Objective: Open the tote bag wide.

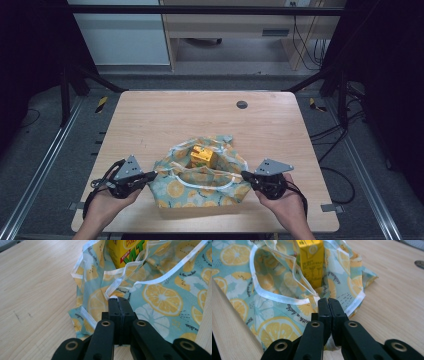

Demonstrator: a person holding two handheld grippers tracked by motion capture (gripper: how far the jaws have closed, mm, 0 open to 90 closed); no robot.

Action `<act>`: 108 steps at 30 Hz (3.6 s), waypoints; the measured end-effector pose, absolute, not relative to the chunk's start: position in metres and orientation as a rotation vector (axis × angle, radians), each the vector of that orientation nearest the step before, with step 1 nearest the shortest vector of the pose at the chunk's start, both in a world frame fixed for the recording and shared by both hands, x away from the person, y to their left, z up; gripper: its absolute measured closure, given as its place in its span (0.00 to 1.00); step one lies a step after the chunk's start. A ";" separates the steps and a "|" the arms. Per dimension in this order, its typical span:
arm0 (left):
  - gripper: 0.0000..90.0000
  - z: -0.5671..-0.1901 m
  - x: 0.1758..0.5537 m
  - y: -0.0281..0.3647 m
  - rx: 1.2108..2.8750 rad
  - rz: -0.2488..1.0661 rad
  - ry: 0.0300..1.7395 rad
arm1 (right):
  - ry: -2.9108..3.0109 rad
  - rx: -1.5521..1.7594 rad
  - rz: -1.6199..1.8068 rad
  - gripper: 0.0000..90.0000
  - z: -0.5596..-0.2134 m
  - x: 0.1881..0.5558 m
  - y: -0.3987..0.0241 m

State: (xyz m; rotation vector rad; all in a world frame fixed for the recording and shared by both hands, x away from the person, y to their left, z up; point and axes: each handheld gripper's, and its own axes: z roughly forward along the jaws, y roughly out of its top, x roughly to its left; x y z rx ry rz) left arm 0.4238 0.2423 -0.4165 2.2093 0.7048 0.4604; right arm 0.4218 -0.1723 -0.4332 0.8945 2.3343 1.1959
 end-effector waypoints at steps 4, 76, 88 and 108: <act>1.00 -0.423 0.424 0.239 2.212 0.458 0.706 | 2.360 0.907 1.183 0.99 -0.441 0.424 -0.170; 1.00 -0.450 0.464 0.213 2.250 0.467 0.745 | 2.372 1.112 0.983 1.00 -0.456 0.553 -0.141; 1.00 -0.469 0.462 0.214 2.275 0.452 0.754 | 2.330 1.184 0.966 1.00 -0.472 0.564 -0.145; 0.98 -0.475 0.449 0.211 2.313 0.407 0.734 | 2.302 1.198 0.950 0.71 -0.467 0.560 -0.150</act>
